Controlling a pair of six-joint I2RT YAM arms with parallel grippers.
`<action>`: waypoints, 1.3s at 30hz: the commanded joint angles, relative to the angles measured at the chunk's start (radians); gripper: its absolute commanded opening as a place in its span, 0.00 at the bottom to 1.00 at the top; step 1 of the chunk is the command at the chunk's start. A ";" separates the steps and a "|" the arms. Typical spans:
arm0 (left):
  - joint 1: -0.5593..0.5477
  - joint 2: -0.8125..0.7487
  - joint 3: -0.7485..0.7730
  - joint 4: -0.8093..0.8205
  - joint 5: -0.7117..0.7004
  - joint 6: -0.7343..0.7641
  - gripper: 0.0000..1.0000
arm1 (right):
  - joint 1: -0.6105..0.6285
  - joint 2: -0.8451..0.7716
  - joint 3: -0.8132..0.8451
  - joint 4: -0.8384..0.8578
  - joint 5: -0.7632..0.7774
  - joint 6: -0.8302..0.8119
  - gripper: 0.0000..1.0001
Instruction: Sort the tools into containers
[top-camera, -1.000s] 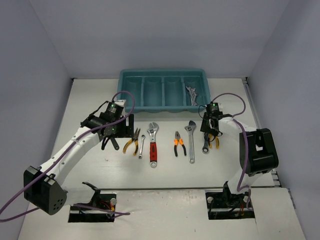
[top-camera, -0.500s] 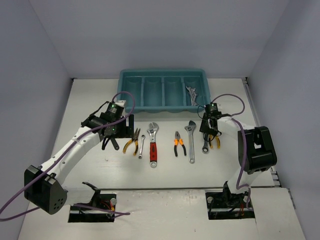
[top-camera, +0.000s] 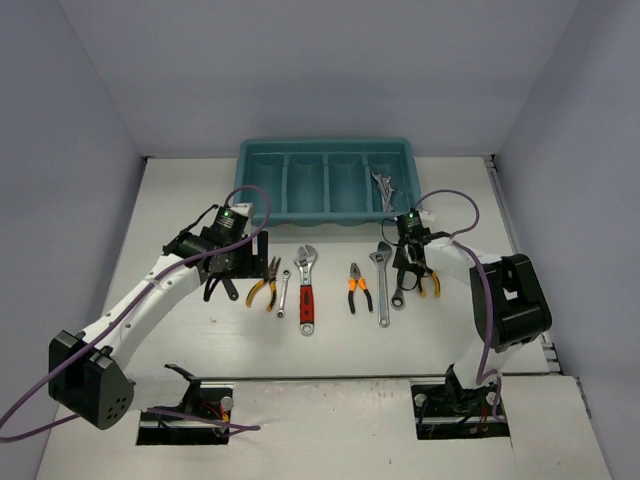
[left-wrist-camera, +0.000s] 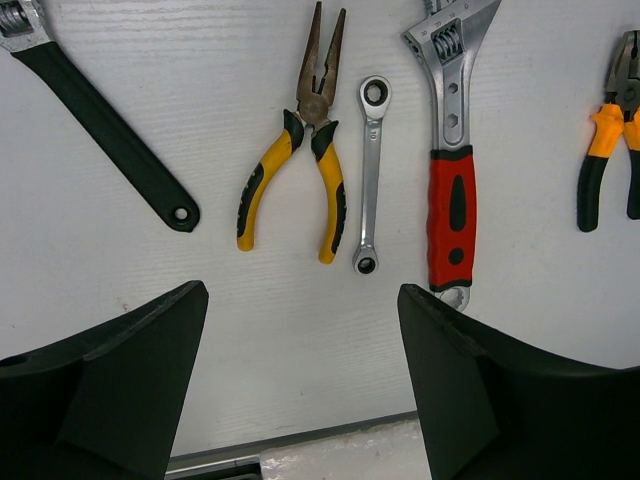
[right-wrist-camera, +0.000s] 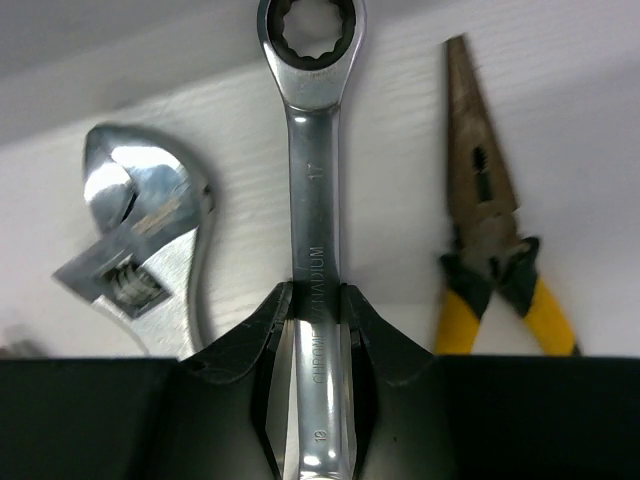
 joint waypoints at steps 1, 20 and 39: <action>0.005 -0.046 0.002 0.015 -0.004 -0.008 0.74 | 0.085 -0.036 -0.097 -0.148 -0.069 0.059 0.00; 0.004 -0.057 -0.017 0.015 -0.008 -0.013 0.74 | 0.098 -0.362 -0.002 -0.216 -0.025 -0.003 0.00; 0.008 -0.099 -0.004 -0.001 -0.003 -0.011 0.74 | 0.092 0.148 0.918 -0.255 -0.198 -0.220 0.00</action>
